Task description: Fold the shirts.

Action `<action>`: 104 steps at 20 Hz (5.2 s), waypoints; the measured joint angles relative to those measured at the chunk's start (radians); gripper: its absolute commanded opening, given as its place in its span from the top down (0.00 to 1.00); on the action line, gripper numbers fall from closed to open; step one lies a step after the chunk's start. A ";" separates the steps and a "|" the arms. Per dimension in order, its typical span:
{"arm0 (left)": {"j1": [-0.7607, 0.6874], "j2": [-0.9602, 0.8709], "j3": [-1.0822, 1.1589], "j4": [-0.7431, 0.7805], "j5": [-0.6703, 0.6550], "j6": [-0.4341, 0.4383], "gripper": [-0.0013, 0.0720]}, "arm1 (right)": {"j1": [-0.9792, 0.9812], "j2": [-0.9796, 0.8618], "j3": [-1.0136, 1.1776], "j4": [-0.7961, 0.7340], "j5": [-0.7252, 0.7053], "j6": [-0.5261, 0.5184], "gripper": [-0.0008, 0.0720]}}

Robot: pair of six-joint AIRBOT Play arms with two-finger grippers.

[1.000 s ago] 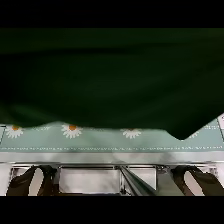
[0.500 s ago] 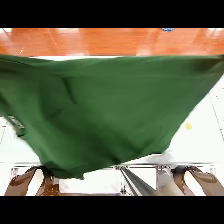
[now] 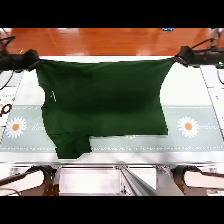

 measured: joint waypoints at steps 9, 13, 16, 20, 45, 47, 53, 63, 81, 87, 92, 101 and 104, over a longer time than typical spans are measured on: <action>-0.024 -0.237 0.134 -0.005 -0.138 -0.019 0.96 | -0.018 -0.293 0.245 0.071 0.186 0.004 0.96; -0.002 -0.240 0.089 0.001 -0.312 0.064 0.96 | -0.034 -0.307 0.239 -0.021 0.350 0.001 0.96; 0.006 -0.240 0.012 0.005 -0.368 0.093 0.96 | -0.037 -0.311 0.176 -0.084 0.404 0.013 0.96; 0.010 -0.241 -0.057 0.037 -0.403 0.105 0.96 | -0.037 -0.314 0.108 -0.156 0.426 0.027 0.96; 0.357 0.083 -0.517 0.248 -0.502 0.041 0.29 | -0.142 0.093 -0.381 -0.163 0.311 0.047 0.43; 0.434 0.140 -0.644 0.214 -0.467 0.058 0.29 | -0.152 0.201 -0.558 -0.105 0.254 0.002 0.43; 0.460 0.174 -0.846 0.071 -0.448 0.078 0.29 | -0.163 0.362 -0.844 0.048 0.150 -0.082 0.43; 0.267 0.142 -0.891 0.015 -0.378 0.099 0.96 | -0.259 0.391 -0.897 0.029 0.128 -0.068 0.43; 0.258 0.149 -0.856 -0.006 -0.381 0.146 0.96 | -0.166 0.229 -0.866 -0.047 0.190 -0.021 0.96; 0.294 0.141 -0.664 -0.031 -0.406 0.137 0.96 | -0.151 0.216 -0.708 -0.055 0.239 -0.056 0.96; 0.232 0.068 -0.467 -0.092 -0.373 0.107 0.96 | -0.103 0.119 -0.539 -0.026 0.197 -0.057 0.96; 0.103 -0.240 -0.066 -0.116 -0.290 0.021 0.96 | -0.089 -0.153 -0.253 0.132 0.132 -0.061 0.96; 0.077 -0.337 0.055 -0.117 -0.283 0.001 0.96 | -0.087 -0.223 -0.192 0.171 0.124 -0.064 0.96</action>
